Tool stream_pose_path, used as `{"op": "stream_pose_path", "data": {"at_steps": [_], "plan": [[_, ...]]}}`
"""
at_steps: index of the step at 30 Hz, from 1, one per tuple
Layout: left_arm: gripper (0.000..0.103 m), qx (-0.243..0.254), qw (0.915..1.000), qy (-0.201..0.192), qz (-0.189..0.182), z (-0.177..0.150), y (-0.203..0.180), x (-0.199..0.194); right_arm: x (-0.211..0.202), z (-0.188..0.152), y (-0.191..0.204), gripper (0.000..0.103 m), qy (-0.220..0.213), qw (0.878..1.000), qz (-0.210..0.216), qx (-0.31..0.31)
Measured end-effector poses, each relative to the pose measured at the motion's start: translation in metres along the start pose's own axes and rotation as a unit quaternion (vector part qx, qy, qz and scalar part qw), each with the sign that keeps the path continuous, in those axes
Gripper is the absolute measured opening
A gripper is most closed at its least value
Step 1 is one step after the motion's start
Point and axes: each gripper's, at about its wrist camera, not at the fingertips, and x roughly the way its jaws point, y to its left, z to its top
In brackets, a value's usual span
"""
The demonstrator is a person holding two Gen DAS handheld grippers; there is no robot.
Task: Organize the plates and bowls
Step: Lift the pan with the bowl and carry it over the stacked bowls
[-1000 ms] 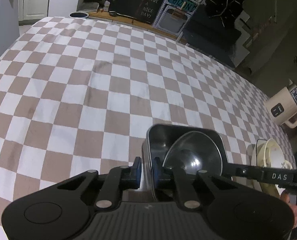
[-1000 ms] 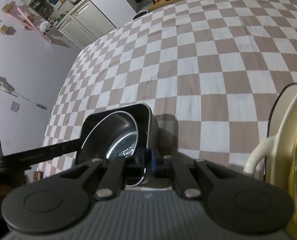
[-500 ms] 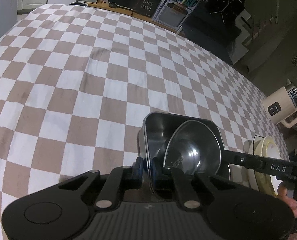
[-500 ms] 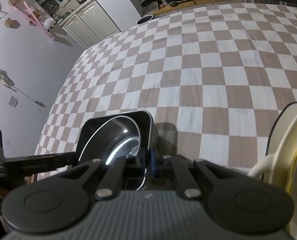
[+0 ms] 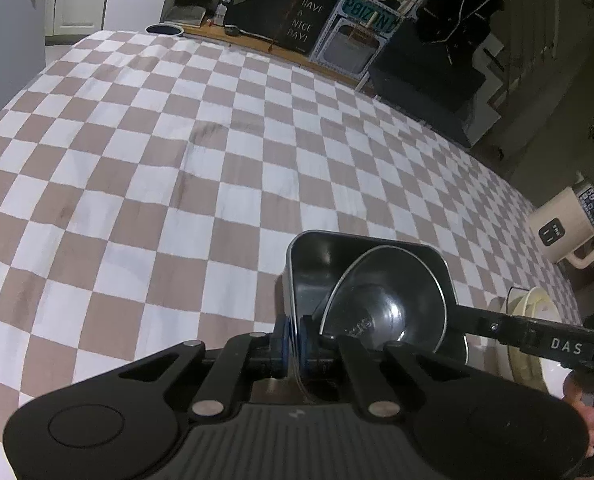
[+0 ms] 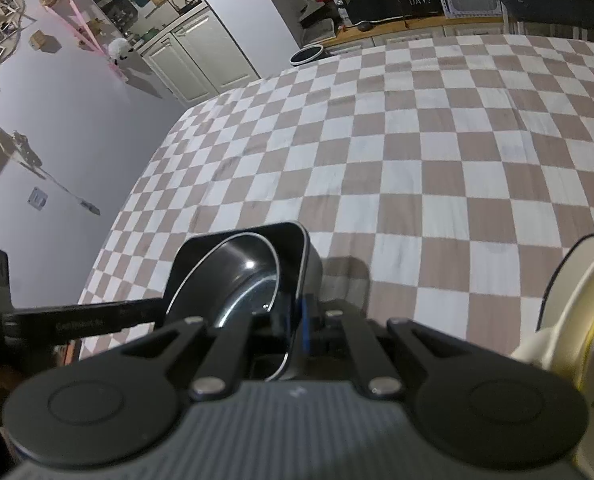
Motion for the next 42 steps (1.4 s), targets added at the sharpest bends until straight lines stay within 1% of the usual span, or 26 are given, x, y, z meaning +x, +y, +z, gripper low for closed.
{"op": "stream_pose_path", "data": {"at_steps": [5,10,17,23,27,31,35,42], "plan": [[0.005,0.004,0.9998,-0.019,-0.01,0.005,-0.012,-0.011,-0.019,0.007,-0.004,0.006,-0.017,1.0,0.01,0.009],[0.006,0.011,0.9982,-0.047,-0.034,0.01,-0.035,-0.029,-0.052,0.014,-0.014,0.006,-0.046,0.998,0.025,0.026],[0.007,0.034,0.9926,-0.086,-0.078,0.005,-0.082,-0.056,-0.112,0.012,-0.039,0.006,-0.081,0.995,0.048,0.042],[0.008,0.054,0.9869,-0.102,-0.113,-0.005,-0.129,-0.067,-0.156,-0.005,-0.065,0.006,-0.109,0.992,0.041,0.053],[0.008,0.065,0.983,-0.102,-0.138,-0.013,-0.157,-0.066,-0.185,-0.016,-0.086,0.006,-0.132,0.988,0.036,0.067],[0.008,0.071,0.9794,-0.101,-0.16,-0.02,-0.18,-0.059,-0.203,-0.027,-0.103,0.006,-0.151,0.985,0.031,0.079],[0.008,0.084,0.9752,-0.103,-0.177,-0.029,-0.203,-0.05,-0.214,-0.037,-0.123,0.006,-0.161,0.982,0.022,0.095],[0.008,0.093,0.975,-0.075,-0.187,-0.043,-0.228,-0.02,-0.225,-0.058,-0.154,0.006,-0.161,0.981,0.003,0.113]]}}
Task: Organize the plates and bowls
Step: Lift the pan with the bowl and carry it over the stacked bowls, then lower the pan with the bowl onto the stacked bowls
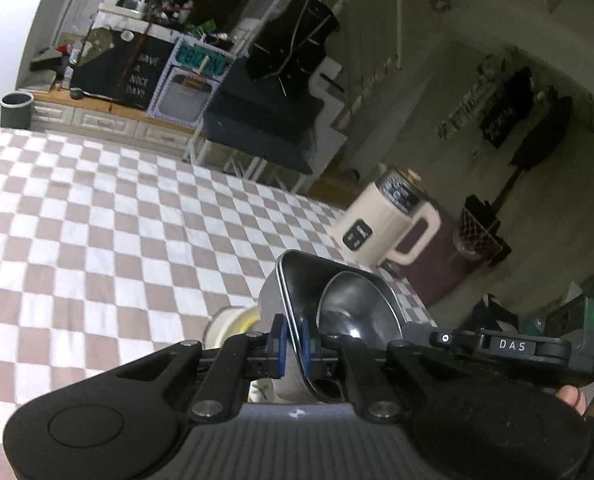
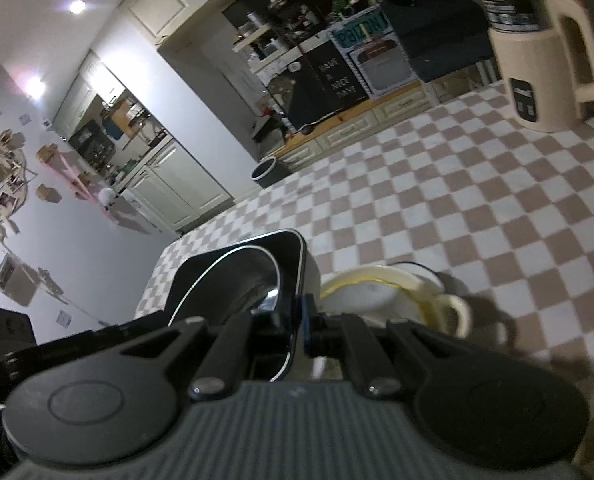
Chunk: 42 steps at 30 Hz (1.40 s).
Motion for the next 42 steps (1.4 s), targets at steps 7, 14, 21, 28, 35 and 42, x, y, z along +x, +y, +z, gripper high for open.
{"op": "stream_pose_path", "data": {"at_steps": [7,14,21,28,35,42], "plan": [[0.008,-0.007,0.9995,0.029,0.005,-0.011,-0.002,0.024,0.006,0.002,-0.013,0.006,0.008,1.0,-0.015,0.007],[0.008,-0.008,0.9983,0.056,0.012,-0.017,-0.001,0.047,0.008,-0.002,-0.031,0.006,0.028,0.999,-0.038,0.02],[0.008,-0.01,0.997,0.072,0.027,-0.018,0.006,0.064,0.024,0.0,-0.039,0.005,0.041,0.997,-0.053,0.023],[0.007,-0.016,0.996,0.079,0.037,-0.02,0.015,0.071,0.03,-0.003,-0.04,0.005,0.057,0.997,-0.056,0.023],[0.007,-0.025,0.9956,0.085,0.033,-0.02,0.021,0.074,0.031,-0.005,-0.04,0.005,0.069,0.995,-0.064,0.033],[0.007,-0.013,0.9943,0.099,0.037,-0.022,0.02,0.077,0.032,-0.005,-0.037,0.005,0.063,0.995,-0.064,0.032]]}}
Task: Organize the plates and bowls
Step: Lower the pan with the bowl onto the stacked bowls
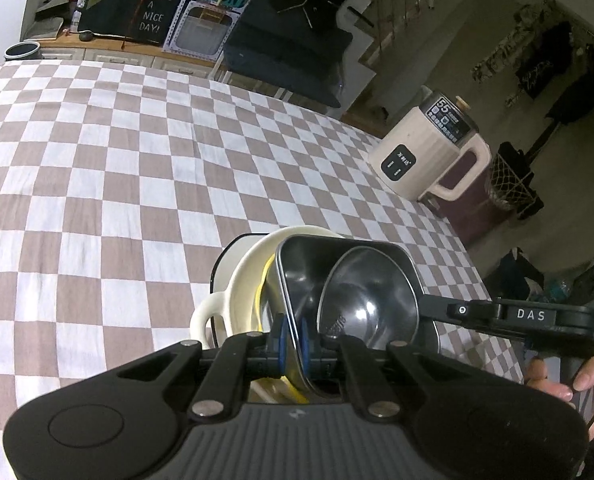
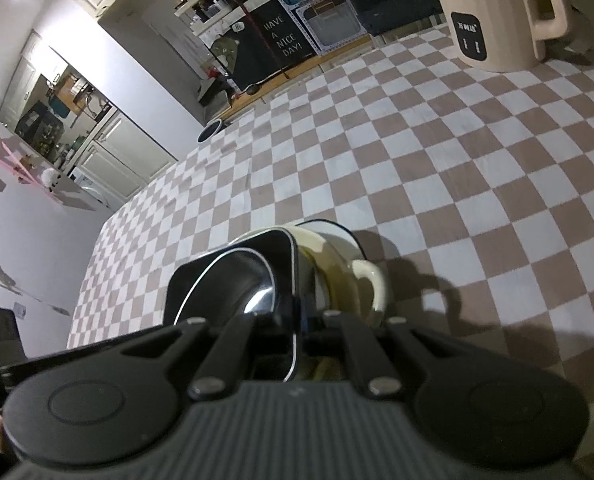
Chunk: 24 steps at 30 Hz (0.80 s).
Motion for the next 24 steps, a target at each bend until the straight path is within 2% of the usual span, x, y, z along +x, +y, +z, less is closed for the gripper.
{"op": "stream_pose_path", "data": {"at_steps": [10,13,15,17,20,22,24], "plan": [[0.007,0.007,1.0,0.006,0.004,0.001,-0.002,0.0,0.0,-0.001,0.0,0.005,0.003,1.0,-0.001,0.0],[0.011,0.013,0.9999,0.005,0.008,0.001,-0.003,-0.003,0.0,-0.001,0.0,0.005,0.005,1.0,-0.004,-0.001],[0.016,0.012,0.9999,0.004,0.011,0.002,-0.004,-0.006,0.0,-0.001,0.001,0.011,0.005,1.0,-0.01,-0.004],[0.026,0.01,0.9999,-0.001,0.014,0.002,-0.004,-0.011,-0.002,0.0,0.002,0.013,0.003,1.0,-0.017,-0.008],[0.033,0.013,0.9996,-0.01,0.022,0.002,-0.005,-0.022,-0.012,-0.001,0.006,0.013,-0.011,0.999,-0.029,-0.021],[0.042,0.017,0.9992,-0.022,0.028,0.002,-0.008,-0.032,-0.022,-0.002,0.01,0.013,-0.03,0.998,-0.048,-0.043],[0.064,0.018,0.9986,-0.037,0.032,0.002,-0.012,-0.044,-0.035,-0.005,0.017,0.024,-0.053,0.994,-0.063,-0.07]]}}
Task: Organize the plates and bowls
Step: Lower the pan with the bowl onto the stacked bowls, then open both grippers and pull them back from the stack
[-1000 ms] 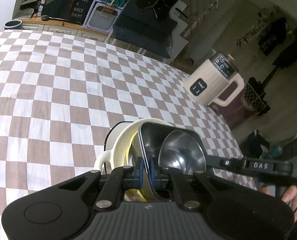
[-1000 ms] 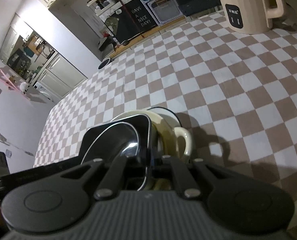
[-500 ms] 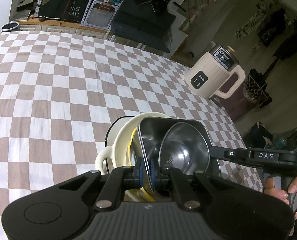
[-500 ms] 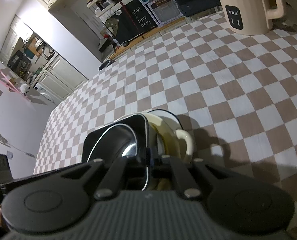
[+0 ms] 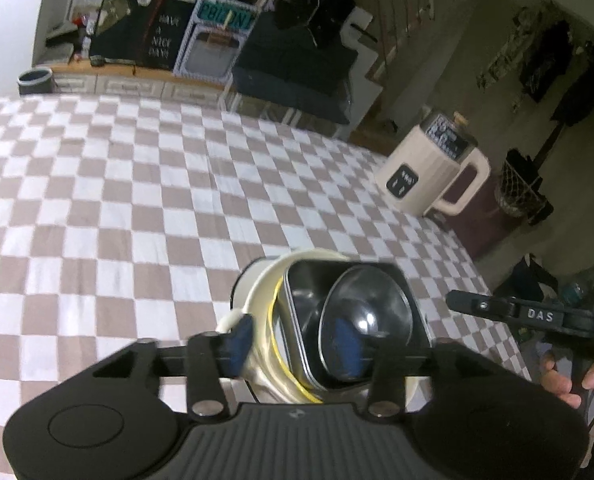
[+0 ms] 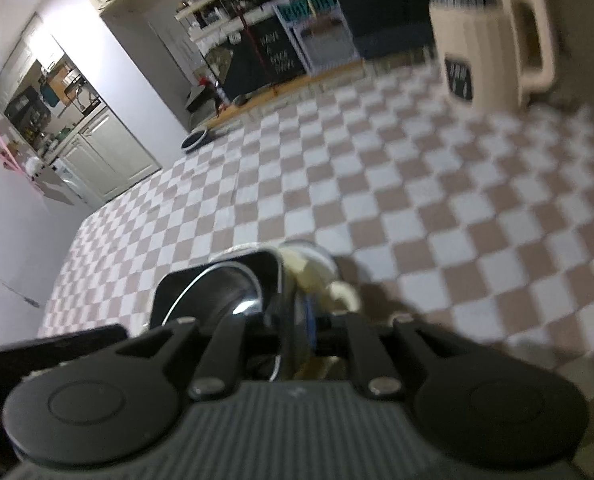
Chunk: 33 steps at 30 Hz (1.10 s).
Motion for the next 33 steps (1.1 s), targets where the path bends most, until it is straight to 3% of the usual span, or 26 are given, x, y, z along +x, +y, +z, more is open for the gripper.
{"op": "stream_pose_path", "data": {"at_steps": [2,6,7,9,12,22,30,33], "plan": [[0.084,0.002,0.9999,-0.016,-0.005,0.002,-0.004,-0.013,-0.017,0.0,0.006,0.039,-0.024,0.999,-0.004,-0.026],[0.101,0.018,0.9979,-0.061,-0.01,0.004,-0.022,-0.047,-0.06,0.0,0.018,0.063,-0.08,0.995,-0.006,-0.059],[0.103,0.022,0.9971,-0.073,-0.009,0.004,-0.027,-0.055,-0.071,-0.001,0.021,0.068,-0.095,0.993,-0.005,-0.065],[0.103,0.03,0.9946,-0.099,-0.006,0.001,-0.038,-0.073,-0.091,-0.005,0.029,0.086,-0.122,0.989,-0.005,-0.079],[0.103,0.047,0.9913,-0.123,-0.001,-0.004,-0.056,-0.096,-0.118,-0.014,0.044,0.1,-0.163,0.982,-0.02,-0.097],[0.103,0.098,0.9747,-0.188,0.072,-0.049,-0.108,-0.143,-0.182,-0.058,0.061,0.103,-0.225,0.968,-0.03,-0.11],[0.103,0.117,0.9633,-0.198,0.138,-0.105,-0.132,-0.156,-0.194,-0.106,0.058,0.103,-0.213,0.967,-0.059,-0.129],[0.103,0.12,0.9626,-0.194,0.146,-0.121,-0.131,-0.155,-0.194,-0.122,0.053,0.103,-0.21,0.968,-0.057,-0.124]]}}
